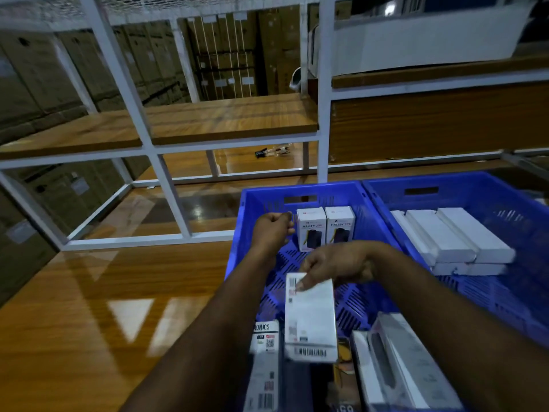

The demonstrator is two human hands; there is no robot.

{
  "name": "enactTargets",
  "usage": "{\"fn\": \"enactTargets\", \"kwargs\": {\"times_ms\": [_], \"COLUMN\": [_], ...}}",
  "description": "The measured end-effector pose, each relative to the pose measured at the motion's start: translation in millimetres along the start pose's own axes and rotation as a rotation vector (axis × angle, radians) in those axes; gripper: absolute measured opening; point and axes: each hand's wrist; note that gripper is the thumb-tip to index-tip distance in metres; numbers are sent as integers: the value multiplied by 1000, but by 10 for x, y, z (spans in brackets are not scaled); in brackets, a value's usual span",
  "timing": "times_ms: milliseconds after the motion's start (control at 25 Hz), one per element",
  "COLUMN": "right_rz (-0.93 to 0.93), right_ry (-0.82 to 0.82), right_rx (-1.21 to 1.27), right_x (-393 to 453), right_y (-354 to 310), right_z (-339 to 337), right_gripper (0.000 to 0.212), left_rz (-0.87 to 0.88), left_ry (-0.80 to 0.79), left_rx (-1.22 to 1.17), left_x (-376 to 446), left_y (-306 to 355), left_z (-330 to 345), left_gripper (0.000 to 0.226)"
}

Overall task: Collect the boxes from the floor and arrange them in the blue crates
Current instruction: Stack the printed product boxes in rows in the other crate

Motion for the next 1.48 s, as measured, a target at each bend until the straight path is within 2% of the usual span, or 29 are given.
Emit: {"fn": "enactTargets", "kwargs": {"times_ms": [40, 160, 240, 360, 520, 680, 800, 920, 1080, 1160, 1240, 1360, 1480], "right_rz": [-25, -122, -146, -180, -239, -242, -232, -220, -158, -128, -116, -116, -116], "right_ry": [80, 333, 447, 510, 627, 677, 729, 725, 619, 534, 470, 365, 271], "right_rx": [77, 348, 490, 624, 764, 832, 865, 868, 840, 814, 820, 853, 834], "right_x": [-5, 40, 91, 91, 88, 55, 59, 81, 86, 87, 87, 73, 59], "right_y": [8, 95, 157, 158, 87, 35, 50, 80, 110, 109, 101, 103, 109], "right_z": [-92, -230, -250, -287, -303, -304, -342, -358, -345, -327, -319, -302, -266], "right_gripper": [50, 23, 27, 41, 37, 24, 21, 23, 21, 27, 29, 34, 38], "left_rz": [-8, -63, -115, -197, -226, -243, -281, -245, -202, -224, -235, -216, -205], "left_ry": [-29, -122, -197, -309, -376, -506, -517, -387, -153, -96, -60, -32, -44], "left_rx": [7, 45, 92, 103, 68, 154, 141, 31, -113, -191, -253, -312, -378], "left_x": [-18, -70, -101, -125, -84, -113, -105, -49, 70, 79, 79, 76, 66], "left_y": [10, 54, 88, 89, 45, 48, 28, 27, 0, 9, 27, 37, 44], "left_z": [2, 21, 28, 27, 38, -33, -77, -87, -109, -114, -118, -101, -68], "left_gripper": [23, 24, 29, 45, 55, 33, 29, 29, 68, 79, 73, 40, 35]}}
Point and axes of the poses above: each hand's wrist, its own x-axis towards the middle knuckle, its own z-axis out of the palm, y = z × x, and after that the axes turned 5 degrees about x, right-handed
